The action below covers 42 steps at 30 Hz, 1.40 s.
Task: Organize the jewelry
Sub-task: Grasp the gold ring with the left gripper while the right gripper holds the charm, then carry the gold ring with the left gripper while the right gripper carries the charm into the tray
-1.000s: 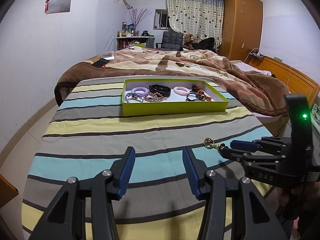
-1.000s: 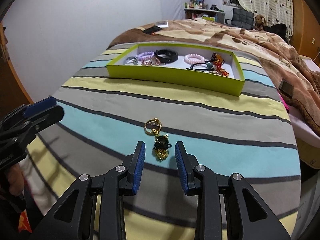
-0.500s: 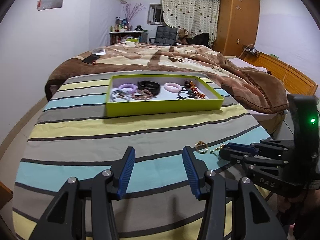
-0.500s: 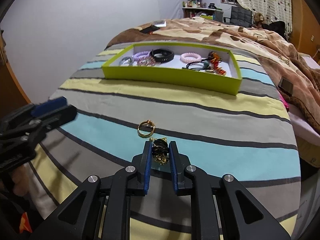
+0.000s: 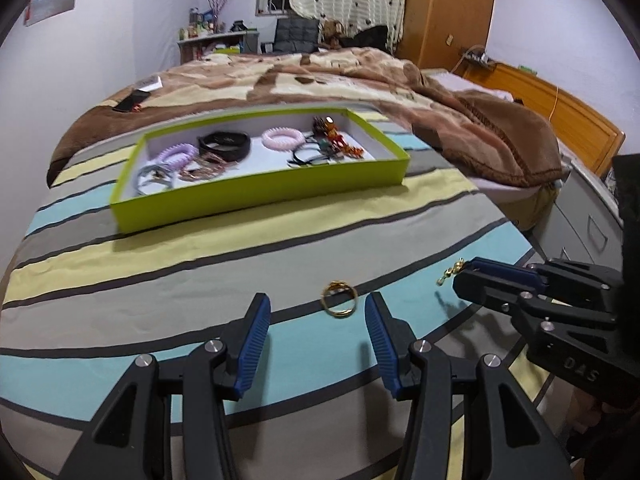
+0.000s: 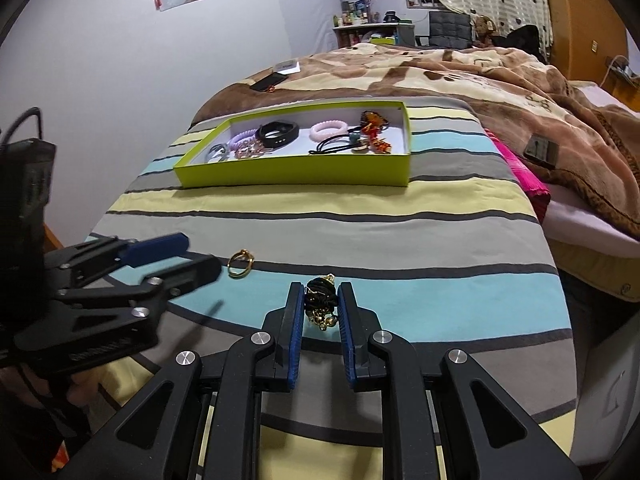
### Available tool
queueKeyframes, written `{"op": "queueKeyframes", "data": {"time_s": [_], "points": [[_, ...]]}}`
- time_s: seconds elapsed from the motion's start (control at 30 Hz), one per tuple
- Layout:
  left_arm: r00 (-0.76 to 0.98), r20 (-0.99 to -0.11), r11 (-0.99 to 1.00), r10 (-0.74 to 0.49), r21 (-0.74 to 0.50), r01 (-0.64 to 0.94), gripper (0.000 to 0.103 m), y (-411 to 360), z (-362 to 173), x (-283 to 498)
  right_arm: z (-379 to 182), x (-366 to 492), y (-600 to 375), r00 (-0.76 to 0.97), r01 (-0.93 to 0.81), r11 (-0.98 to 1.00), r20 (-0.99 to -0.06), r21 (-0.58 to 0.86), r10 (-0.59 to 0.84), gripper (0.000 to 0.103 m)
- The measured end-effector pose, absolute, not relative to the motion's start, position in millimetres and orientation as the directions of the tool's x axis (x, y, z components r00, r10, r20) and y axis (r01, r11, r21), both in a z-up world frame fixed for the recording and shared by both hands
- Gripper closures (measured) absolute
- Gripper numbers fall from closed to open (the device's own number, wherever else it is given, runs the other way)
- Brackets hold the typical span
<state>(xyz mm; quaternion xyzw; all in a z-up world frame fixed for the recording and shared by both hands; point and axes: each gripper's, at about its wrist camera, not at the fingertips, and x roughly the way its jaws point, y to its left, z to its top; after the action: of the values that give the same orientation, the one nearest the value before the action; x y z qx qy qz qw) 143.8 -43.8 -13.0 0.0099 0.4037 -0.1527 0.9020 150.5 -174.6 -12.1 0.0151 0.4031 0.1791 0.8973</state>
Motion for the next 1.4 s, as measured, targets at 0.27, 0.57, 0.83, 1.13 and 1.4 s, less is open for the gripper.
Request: {"op": "queueKeyframes", "data": {"time_s": [0.27, 0.57, 0.83, 1.13, 1.4], "points": [[0.593, -0.778, 0.959, -0.207, -0.042, 0.279, 0.058, -63, -23, 153, -14, 151, -185, 0.616, -0.296, 0.936, -0.711, 0.191, 0.339, 0.086], [0.602, -0.777, 0.955, -0.182, 0.007, 0.298, 0.079, -71, -22, 153, -14, 152, -187, 0.618, -0.292, 0.937, -0.71, 0.193, 0.339, 0.086], [0.608, -0.757, 0.951, -0.238, -0.054, 0.305, 0.08, -62, -17, 147, -9, 149, -188, 0.627, -0.288, 0.938, -0.703, 0.193, 0.337, 0.086], [0.663, -0.702, 0.955, -0.261, -0.086, 0.285, 0.08, -41, 1, 135, -1, 149, -181, 0.631, -0.298, 0.934, -0.694, 0.196, 0.347, 0.086], [0.704, -0.664, 0.962, -0.251, -0.091, 0.257, 0.08, -17, 20, 143, 13, 160, -169, 0.645, -0.33, 0.927, -0.673, 0.181, 0.361, 0.086]]}}
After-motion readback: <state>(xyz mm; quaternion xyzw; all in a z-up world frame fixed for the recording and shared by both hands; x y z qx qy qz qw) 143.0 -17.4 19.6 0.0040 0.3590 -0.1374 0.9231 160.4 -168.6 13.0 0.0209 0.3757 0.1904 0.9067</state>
